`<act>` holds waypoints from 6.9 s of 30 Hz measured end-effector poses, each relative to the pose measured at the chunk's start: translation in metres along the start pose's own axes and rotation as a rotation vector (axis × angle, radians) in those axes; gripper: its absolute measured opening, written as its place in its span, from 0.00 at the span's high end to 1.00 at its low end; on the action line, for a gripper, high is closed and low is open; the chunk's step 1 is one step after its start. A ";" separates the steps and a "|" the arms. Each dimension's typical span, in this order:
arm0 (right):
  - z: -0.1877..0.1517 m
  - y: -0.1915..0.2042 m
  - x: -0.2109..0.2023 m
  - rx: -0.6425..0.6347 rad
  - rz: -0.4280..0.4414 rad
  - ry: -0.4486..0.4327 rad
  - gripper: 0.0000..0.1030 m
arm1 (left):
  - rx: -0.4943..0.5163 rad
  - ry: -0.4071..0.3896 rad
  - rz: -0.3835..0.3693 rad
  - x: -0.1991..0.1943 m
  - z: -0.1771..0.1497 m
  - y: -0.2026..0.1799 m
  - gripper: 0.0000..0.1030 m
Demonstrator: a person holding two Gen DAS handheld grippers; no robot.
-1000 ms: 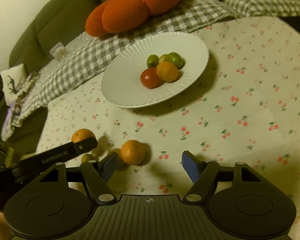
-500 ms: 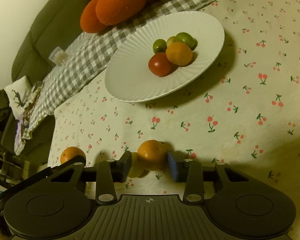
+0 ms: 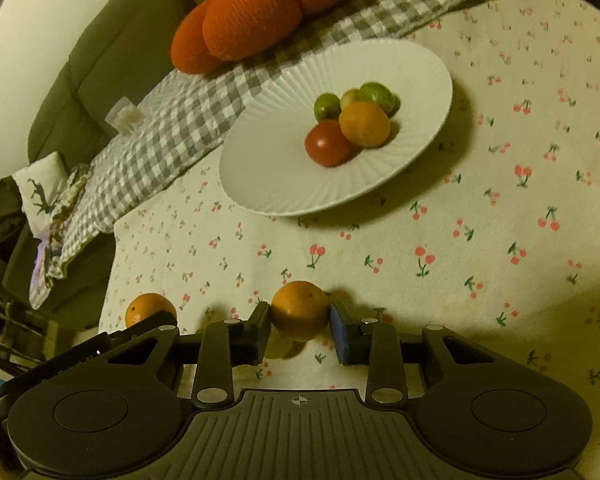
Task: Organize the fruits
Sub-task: 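Grasp an orange with the left tool while the right tool grasps another orange, then carry both oranges over the white plate and open both tools to release them, then withdraw both tools toward the last two fruits on the tablecloth, then grasp a pale yellow fruit with the left tool while the right tool grasps a lime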
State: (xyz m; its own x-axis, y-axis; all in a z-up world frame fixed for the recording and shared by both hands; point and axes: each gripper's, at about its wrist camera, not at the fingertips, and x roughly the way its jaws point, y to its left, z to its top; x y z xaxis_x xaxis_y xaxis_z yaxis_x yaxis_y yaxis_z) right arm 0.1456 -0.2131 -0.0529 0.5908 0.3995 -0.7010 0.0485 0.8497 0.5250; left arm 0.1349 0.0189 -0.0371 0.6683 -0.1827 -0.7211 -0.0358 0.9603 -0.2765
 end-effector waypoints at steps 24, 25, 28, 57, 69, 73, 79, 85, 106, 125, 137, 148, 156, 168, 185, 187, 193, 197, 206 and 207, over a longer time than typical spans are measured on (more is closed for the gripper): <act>0.014 0.009 -0.042 -0.103 -0.009 -0.134 0.70 | 0.066 -0.058 -0.031 -0.015 0.007 -0.032 0.64; 0.014 0.008 -0.044 -0.105 -0.011 -0.141 0.70 | 0.069 -0.059 -0.032 -0.015 0.007 -0.034 0.64; 0.017 0.007 -0.050 -0.113 -0.014 -0.161 0.70 | 0.077 -0.061 -0.036 -0.015 0.009 -0.038 0.64; 0.074 -0.036 -0.041 -0.038 -0.103 -0.265 0.70 | 0.219 -0.129 -0.109 0.043 0.042 -0.083 0.64; 0.090 -0.046 -0.005 -0.074 -0.136 -0.214 0.70 | 0.292 -0.100 -0.122 0.075 0.042 -0.093 0.63; 0.092 -0.045 0.003 -0.086 -0.148 -0.211 0.69 | 0.309 -0.107 -0.118 0.077 0.040 -0.095 0.62; 0.091 -0.043 0.005 -0.085 -0.146 -0.212 0.68 | 0.307 -0.110 -0.128 0.074 0.042 -0.095 0.40; 0.092 -0.045 -0.004 -0.059 -0.139 -0.241 0.50 | 0.297 -0.149 -0.129 0.059 0.046 -0.090 0.36; 0.064 -0.007 -0.038 -0.165 -0.121 -0.252 0.49 | 0.188 -0.114 -0.048 0.016 0.036 -0.057 0.37; 0.019 0.024 -0.049 -0.284 -0.092 -0.197 0.42 | 0.076 -0.078 0.026 -0.020 0.012 -0.011 0.30; 0.000 0.039 -0.040 -0.330 -0.064 -0.113 0.36 | 0.082 0.004 0.038 -0.005 -0.018 -0.010 0.30; -0.004 0.038 -0.032 -0.333 -0.077 -0.088 0.32 | 0.129 0.007 0.065 0.018 -0.029 -0.017 0.49; -0.005 0.036 -0.027 -0.334 -0.088 -0.077 0.32 | 0.152 -0.007 0.059 0.026 -0.032 -0.021 0.77; -0.013 0.037 -0.005 -0.383 -0.102 -0.046 0.32 | 0.074 0.022 0.118 0.014 -0.029 0.000 0.77; -0.037 0.060 0.039 -0.533 -0.104 -0.020 0.76 | 0.026 0.036 0.138 0.009 -0.024 0.016 0.77; -0.038 0.061 0.039 -0.541 -0.107 -0.024 0.76 | 0.025 0.035 0.137 0.009 -0.024 0.016 0.77; -0.036 0.063 0.030 -0.529 -0.098 -0.024 0.76 | 0.021 0.022 0.122 0.003 -0.022 0.013 0.77; -0.033 0.064 0.017 -0.512 -0.078 -0.039 0.76 | 0.018 0.009 0.104 -0.002 -0.020 0.009 0.77; -0.019 0.065 -0.014 -0.477 -0.029 -0.103 0.76 | 0.035 -0.036 0.072 -0.013 -0.013 -0.003 0.77; -0.017 0.065 -0.016 -0.474 -0.024 -0.108 0.76 | 0.035 -0.040 0.068 -0.014 -0.012 -0.005 0.77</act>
State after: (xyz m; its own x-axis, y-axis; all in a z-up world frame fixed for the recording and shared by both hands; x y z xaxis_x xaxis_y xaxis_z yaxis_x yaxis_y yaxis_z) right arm 0.1250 -0.1584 -0.0157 0.6754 0.3608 -0.6432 -0.2938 0.9316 0.2140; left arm 0.1167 0.0146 -0.0333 0.6941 -0.1095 -0.7115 -0.0564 0.9771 -0.2053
